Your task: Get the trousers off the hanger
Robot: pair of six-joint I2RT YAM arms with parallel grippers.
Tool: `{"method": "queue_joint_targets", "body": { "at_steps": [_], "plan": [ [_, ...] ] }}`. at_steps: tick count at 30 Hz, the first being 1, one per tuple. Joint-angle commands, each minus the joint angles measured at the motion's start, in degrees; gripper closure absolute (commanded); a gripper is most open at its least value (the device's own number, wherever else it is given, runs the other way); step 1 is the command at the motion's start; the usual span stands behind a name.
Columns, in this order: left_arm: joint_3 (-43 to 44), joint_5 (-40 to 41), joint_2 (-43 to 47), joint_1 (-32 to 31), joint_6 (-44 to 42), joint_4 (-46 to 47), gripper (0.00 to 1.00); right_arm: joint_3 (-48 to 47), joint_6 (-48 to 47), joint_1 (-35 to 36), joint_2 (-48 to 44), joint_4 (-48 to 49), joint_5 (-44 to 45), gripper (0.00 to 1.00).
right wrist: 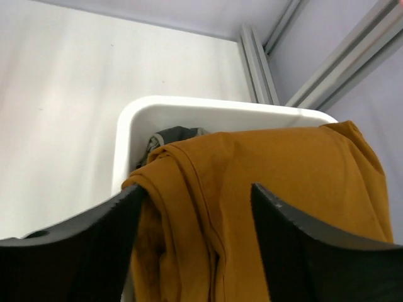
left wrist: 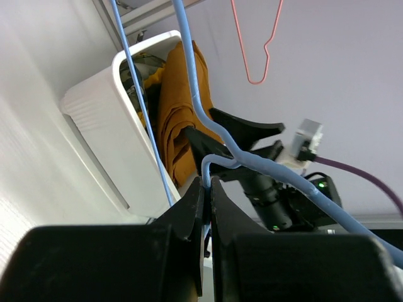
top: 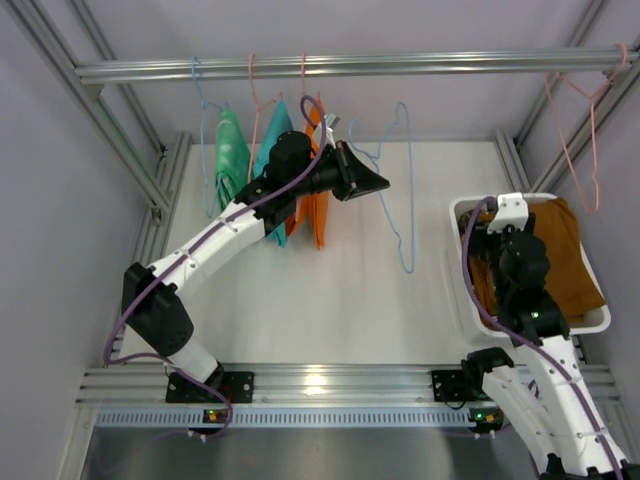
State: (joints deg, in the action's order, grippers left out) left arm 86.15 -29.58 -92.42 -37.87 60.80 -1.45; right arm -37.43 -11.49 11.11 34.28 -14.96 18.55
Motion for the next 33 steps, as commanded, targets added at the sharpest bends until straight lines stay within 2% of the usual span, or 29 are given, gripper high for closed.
{"method": "queue_joint_targets", "body": {
  "at_steps": [1,2,4,5,10,13,16,20,23,27,33],
  "plan": [
    [0.2,-0.7,0.6,0.2,-2.2,3.4,1.00,-7.8,1.1,-0.3,-5.0,-7.1,-4.5,0.28],
    [0.1,-0.8,0.7,0.2,-2.3,3.4,1.00,-9.0,-0.1,-0.3,-5.7,-8.7,-4.6,0.20],
    [0.0,-0.9,0.8,0.2,-2.7,3.2,1.00,-12.6,-0.9,-0.3,-7.8,-13.3,-4.6,0.15],
    [-0.1,-0.8,0.8,0.2,-2.9,3.1,1.00,-13.7,-1.2,-0.2,-8.5,-14.7,-4.7,0.09],
    [0.1,-0.7,0.7,-0.5,-4.3,3.6,1.00,-17.0,0.8,-0.3,-5.9,-21.2,-1.9,0.06],
    [0.9,-1.3,-0.2,-0.5,-4.3,3.9,1.00,-17.6,3.4,-0.7,-0.6,-22.9,-7.0,0.03],
    [2.1,-1.7,-0.3,-0.5,-5.2,3.5,1.00,-19.2,2.9,-5.4,4.5,-22.1,-14.5,0.00],
    [2.4,-1.6,0.0,-0.5,-6.2,3.4,1.00,-23.9,0.1,-21.0,11.6,-22.2,-28.1,0.02],
    [1.9,-1.6,-0.1,-0.5,-6.2,3.5,1.00,-27.3,-1.7,-29.0,18.3,-24.1,-35.5,0.05],
    [1.7,-2.0,-0.5,-0.5,-6.2,3.8,1.00,-27.2,-4.8,-32.6,26.1,-25.5,-40.4,0.06],
    [2.2,-2.0,-1.0,-0.2,-7.4,3.7,1.00,-23.6,-5.3,-32.6,38.1,-25.7,-42.2,0.00]
  ]
}}
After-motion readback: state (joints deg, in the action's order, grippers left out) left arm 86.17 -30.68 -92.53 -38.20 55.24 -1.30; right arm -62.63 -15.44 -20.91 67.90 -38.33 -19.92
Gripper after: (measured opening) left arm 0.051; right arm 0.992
